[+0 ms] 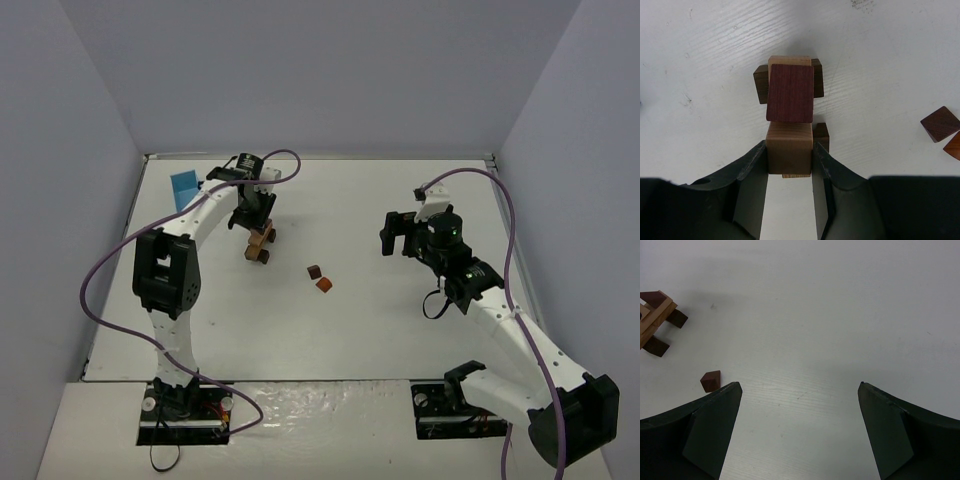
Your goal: Build the wood block tower
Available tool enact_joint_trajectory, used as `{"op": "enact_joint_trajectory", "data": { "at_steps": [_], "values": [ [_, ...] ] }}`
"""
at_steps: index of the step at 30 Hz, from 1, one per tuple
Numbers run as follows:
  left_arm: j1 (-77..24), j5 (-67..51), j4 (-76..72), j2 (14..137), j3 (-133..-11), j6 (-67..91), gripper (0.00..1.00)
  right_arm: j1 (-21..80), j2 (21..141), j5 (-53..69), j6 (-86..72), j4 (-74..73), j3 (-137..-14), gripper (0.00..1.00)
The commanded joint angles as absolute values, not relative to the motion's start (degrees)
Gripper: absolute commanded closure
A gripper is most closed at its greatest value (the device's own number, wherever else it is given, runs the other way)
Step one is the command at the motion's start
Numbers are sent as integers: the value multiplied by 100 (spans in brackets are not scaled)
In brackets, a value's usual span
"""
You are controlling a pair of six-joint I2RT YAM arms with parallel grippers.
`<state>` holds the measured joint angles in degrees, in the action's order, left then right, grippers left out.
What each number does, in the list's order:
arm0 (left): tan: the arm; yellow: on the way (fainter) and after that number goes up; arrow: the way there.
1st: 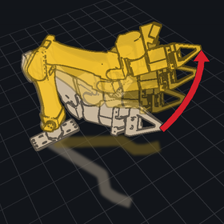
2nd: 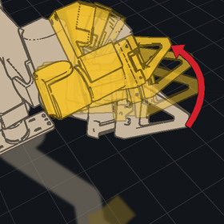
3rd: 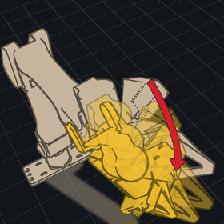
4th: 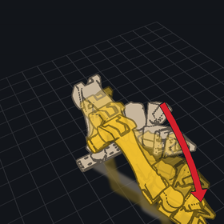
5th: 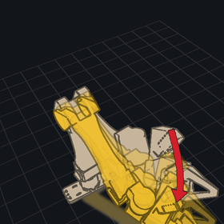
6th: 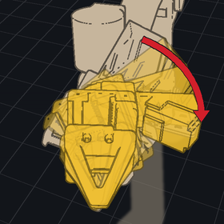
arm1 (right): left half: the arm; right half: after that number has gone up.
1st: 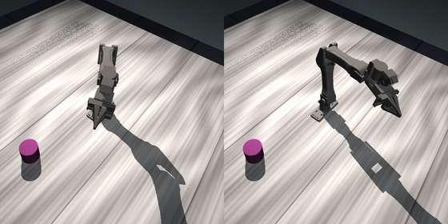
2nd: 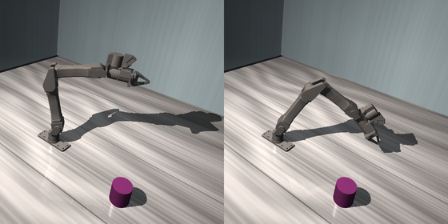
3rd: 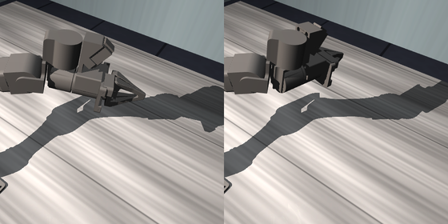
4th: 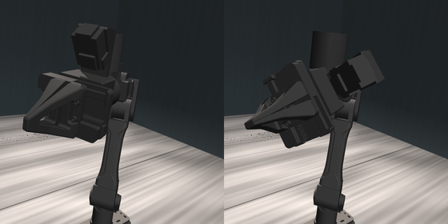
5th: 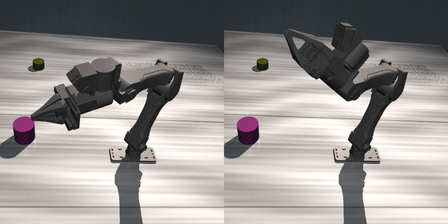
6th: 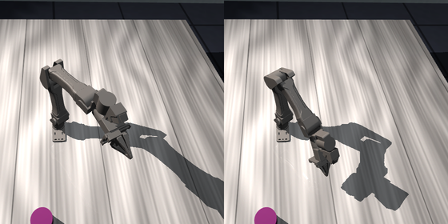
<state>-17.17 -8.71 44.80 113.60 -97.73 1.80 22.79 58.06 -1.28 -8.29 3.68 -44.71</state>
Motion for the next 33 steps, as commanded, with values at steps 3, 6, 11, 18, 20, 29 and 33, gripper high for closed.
{"op": "enact_joint_trajectory", "data": {
  "at_steps": [3,6,11,18,20,29,33],
  "values": [
    [-1679,-861,4491,11241,-10108,172,76,2237,5708,-264,-782,777,-4592,0],
    [-1679,-872,4488,11241,-10125,176,75,2238,5710,-264,-782,782,-4588,0],
    [-1679,-895,4514,11275,-10141,177,70,2234,5706,-264,-793,782,-4588,0],
    [-1679,-888,4518,11296,-10136,193,69,2241,5704,-257,-791,782,-4585,0],
    [-1679,-896,4516,11313,-10134,193,69,2241,5704,-264,-791,780,-4581,0],
    [-1687,-921,4510,11357,-10188,192,68,2240,5678,-264,-800,775,-4562,0],
    [-1687,-902,4530,11364,-10211,185,66,2241,5669,-264,-791,782,-4567,0]
  ]
}}
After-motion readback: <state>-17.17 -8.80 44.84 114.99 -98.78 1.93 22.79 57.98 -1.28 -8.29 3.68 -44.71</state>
